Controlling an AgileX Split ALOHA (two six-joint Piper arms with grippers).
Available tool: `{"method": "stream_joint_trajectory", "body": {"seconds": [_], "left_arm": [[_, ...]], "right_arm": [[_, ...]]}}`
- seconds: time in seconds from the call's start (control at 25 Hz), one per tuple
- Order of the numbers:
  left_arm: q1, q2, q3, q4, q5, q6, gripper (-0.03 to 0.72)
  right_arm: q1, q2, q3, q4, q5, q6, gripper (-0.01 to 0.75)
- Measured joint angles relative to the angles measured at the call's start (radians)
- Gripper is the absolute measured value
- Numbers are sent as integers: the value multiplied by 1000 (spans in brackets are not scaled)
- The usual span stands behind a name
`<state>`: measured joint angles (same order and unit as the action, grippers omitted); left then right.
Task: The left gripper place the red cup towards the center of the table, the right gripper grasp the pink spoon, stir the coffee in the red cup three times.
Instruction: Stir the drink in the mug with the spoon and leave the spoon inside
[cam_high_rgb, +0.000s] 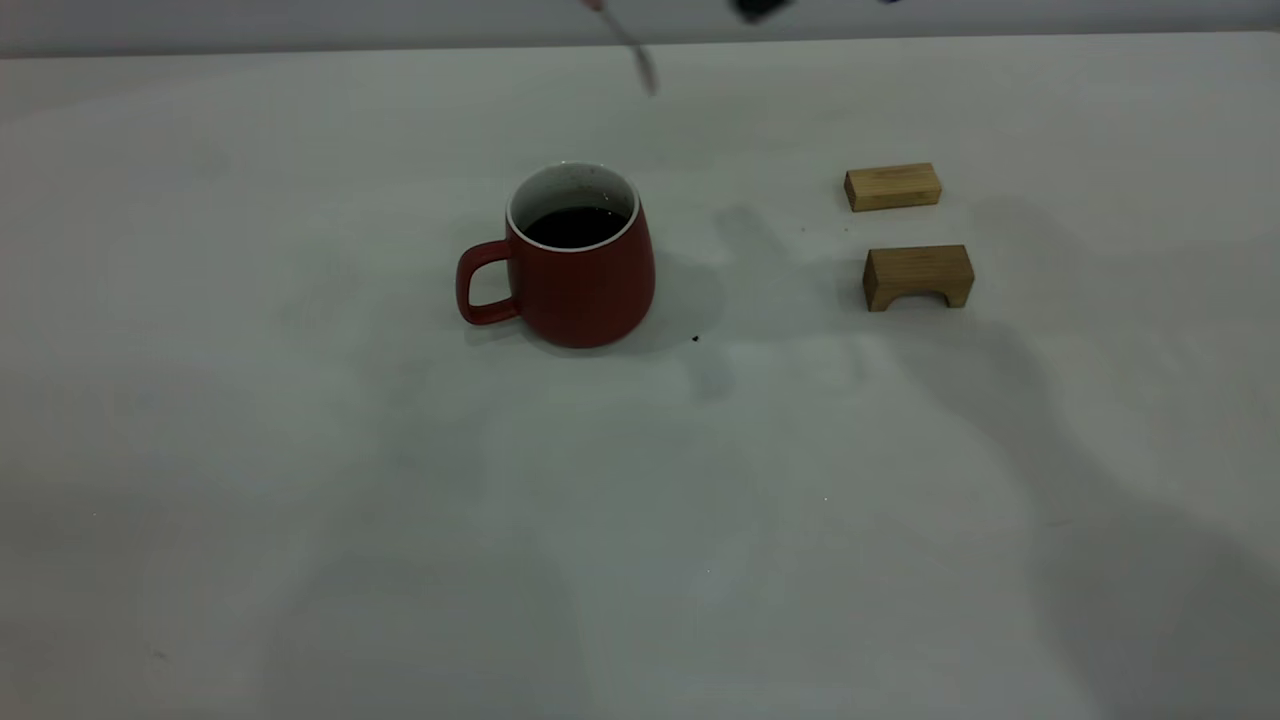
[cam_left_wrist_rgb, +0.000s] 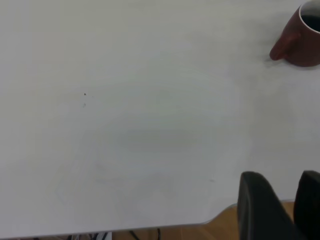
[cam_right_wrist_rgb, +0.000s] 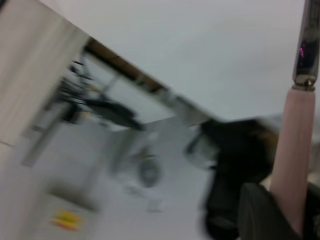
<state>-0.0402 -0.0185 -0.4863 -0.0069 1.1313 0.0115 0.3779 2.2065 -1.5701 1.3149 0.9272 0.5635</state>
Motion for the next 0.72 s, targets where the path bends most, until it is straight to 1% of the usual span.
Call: {"method": "stream_joint_trajectory", "body": {"seconds": [0.08, 0.2, 0.56, 0.72], "left_arm": [[0, 0, 0, 0, 0, 0, 247], [0, 0, 0, 0, 0, 0, 247], [0, 0, 0, 0, 0, 0, 247], [0, 0, 0, 0, 0, 0, 247]], "right_arm": [[29, 1, 0, 45, -40, 81, 146], [51, 17, -3, 88, -72, 106, 146], [52, 157, -4, 239, -73, 107, 146], [52, 225, -5, 316, -72, 82, 146]]}}
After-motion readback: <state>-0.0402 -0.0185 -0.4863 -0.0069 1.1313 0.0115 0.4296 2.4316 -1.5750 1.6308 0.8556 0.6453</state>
